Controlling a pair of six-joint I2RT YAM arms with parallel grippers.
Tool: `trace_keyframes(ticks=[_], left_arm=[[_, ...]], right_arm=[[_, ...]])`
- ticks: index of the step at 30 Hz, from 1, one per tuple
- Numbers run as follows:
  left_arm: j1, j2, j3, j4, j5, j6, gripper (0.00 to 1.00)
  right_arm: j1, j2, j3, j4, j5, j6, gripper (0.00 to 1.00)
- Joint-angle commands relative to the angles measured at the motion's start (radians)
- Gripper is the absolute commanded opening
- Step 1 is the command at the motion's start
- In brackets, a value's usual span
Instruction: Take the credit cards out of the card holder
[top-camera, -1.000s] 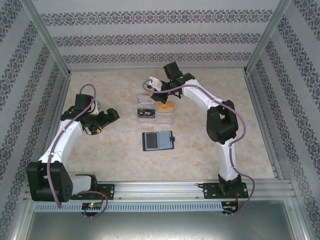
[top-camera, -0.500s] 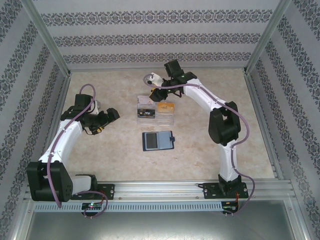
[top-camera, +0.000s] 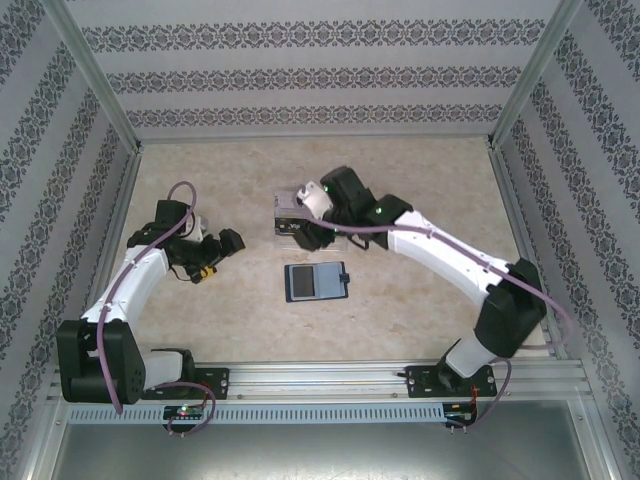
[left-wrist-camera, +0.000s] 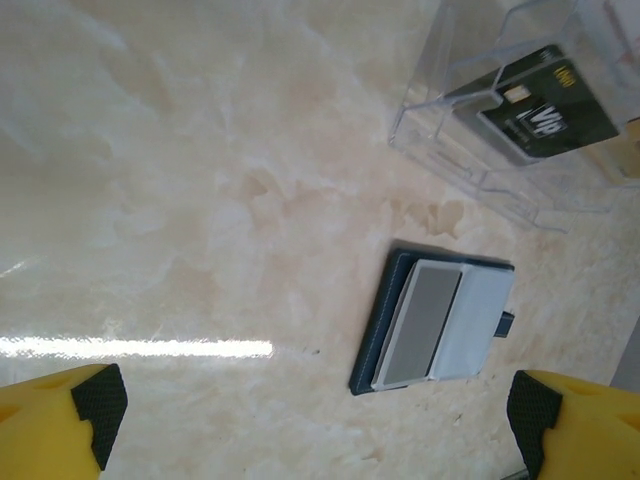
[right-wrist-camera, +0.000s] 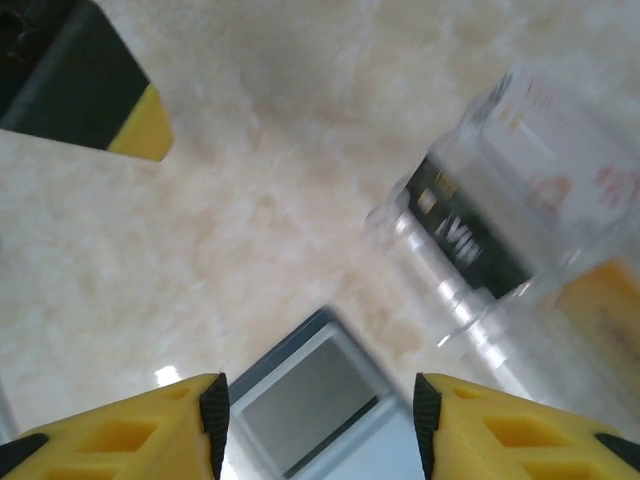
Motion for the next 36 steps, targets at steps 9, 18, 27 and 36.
trace_keyframes(ticks=[9, 18, 27, 36], left_arm=[[-0.145, -0.032, -0.079, 0.135, 0.037, -0.122, 1.0], [-0.321, 0.038, -0.071, 0.26, -0.018, -0.24, 0.98], [-0.429, 0.111, -0.066, 0.406, -0.079, -0.346, 0.94], [-0.488, 0.222, -0.009, 0.435, -0.093, -0.363, 0.62]], right_arm=[[0.046, -0.061, -0.317, 0.115, 0.124, 0.637, 0.6], [0.038, 0.133, -0.279, 0.218, -0.047, 0.713, 0.45], [-0.017, 0.201, -0.311, 0.311, -0.102, 0.8, 0.28], [-0.052, 0.236, -0.329, 0.338, -0.113, 0.824, 0.22]])
